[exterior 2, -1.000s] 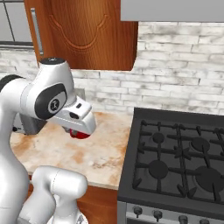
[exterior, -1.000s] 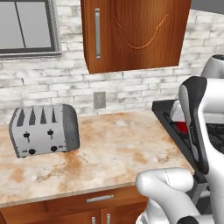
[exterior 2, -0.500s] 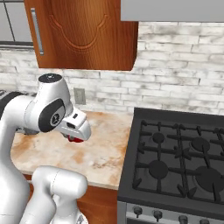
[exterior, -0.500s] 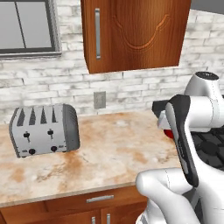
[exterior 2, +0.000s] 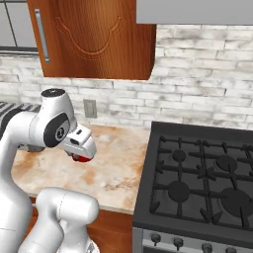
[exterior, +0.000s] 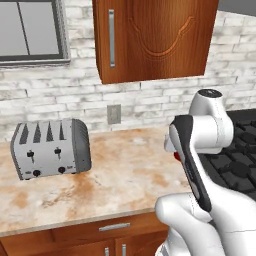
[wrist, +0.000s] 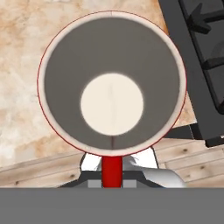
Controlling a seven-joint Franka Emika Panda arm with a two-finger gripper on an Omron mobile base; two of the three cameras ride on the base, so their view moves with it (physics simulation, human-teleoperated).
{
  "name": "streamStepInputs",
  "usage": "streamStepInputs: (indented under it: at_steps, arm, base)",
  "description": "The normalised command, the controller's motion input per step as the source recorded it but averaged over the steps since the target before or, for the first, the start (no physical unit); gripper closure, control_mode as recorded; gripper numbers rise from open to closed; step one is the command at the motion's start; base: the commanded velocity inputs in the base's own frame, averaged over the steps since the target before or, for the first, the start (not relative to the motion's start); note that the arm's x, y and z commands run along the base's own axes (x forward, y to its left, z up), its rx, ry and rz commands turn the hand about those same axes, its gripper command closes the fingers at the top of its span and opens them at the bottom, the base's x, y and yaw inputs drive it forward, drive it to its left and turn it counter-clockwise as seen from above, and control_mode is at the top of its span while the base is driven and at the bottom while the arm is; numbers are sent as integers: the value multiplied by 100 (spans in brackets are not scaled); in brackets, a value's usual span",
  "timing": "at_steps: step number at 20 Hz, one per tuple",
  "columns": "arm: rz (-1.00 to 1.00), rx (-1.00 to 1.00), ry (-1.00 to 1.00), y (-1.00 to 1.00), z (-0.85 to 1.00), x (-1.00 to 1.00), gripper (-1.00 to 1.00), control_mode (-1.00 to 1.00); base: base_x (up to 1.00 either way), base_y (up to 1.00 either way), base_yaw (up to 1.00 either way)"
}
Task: Clear the mugs and bowl far away from the sink.
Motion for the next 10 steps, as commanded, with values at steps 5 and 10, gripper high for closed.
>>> streamStepInputs:
  at_steps: [5,10]
  arm:
    - [0,0,0,19,-14,8,100,-100]
    - [0,0,0,22,-34,16,100,-100]
  base:
    - [0,0,0]
    - [0,0,0]
